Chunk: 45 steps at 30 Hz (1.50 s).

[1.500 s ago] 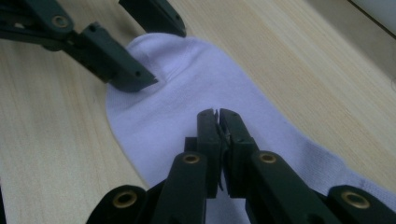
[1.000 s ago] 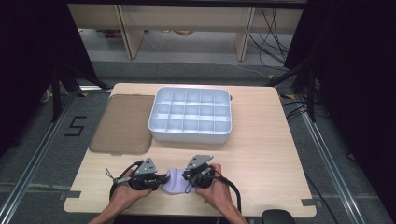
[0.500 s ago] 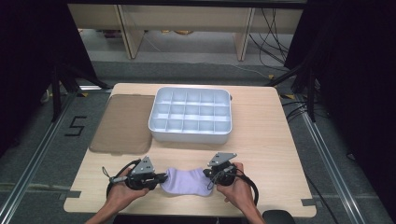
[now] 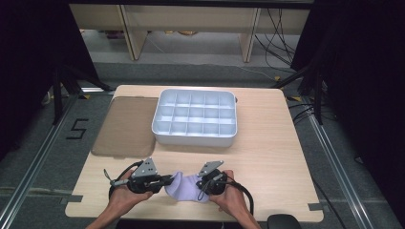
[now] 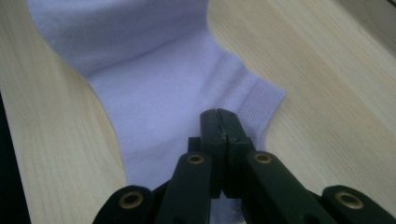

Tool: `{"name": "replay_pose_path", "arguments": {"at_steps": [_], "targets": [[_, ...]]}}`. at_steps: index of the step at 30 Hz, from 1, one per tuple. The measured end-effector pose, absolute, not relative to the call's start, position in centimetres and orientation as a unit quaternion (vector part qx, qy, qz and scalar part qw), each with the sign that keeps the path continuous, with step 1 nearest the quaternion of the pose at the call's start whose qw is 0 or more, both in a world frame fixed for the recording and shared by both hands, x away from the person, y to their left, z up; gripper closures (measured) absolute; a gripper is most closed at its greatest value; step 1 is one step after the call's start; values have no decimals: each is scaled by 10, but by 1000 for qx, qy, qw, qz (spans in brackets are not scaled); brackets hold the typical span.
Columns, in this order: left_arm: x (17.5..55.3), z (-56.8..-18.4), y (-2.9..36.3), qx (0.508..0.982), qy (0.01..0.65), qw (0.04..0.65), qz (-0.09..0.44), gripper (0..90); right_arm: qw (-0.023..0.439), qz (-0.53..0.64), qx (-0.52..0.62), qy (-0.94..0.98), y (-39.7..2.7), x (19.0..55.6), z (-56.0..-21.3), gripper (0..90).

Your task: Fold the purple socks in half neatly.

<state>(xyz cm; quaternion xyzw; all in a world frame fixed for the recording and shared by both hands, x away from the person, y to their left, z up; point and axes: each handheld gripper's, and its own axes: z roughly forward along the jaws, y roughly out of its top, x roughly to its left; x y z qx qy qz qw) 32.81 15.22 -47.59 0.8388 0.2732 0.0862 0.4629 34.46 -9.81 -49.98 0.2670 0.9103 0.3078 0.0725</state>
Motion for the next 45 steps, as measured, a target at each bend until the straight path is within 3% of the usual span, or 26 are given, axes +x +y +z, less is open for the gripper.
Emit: {"name": "replay_pose_path", "arguments": {"at_steps": [8,15,20,30,31,45], "targets": [[328,-474,147,834,278,472,68,857,64,316,257,911,-85,343,-500,893],[330,-471,152,830,278,479,71,857,88,340,258,900,-112,347,-489,899],[330,-471,147,834,271,476,72,857,66,316,277,905,-117,345,-495,900],[340,-478,113,843,262,466,55,856,84,314,271,906,-115,347,-497,900],[341,-480,109,845,259,465,51,856,70,308,278,907,-116,346,-495,900],[343,-495,90,854,260,450,23,834,72,337,278,897,-124,350,-494,898]]}}
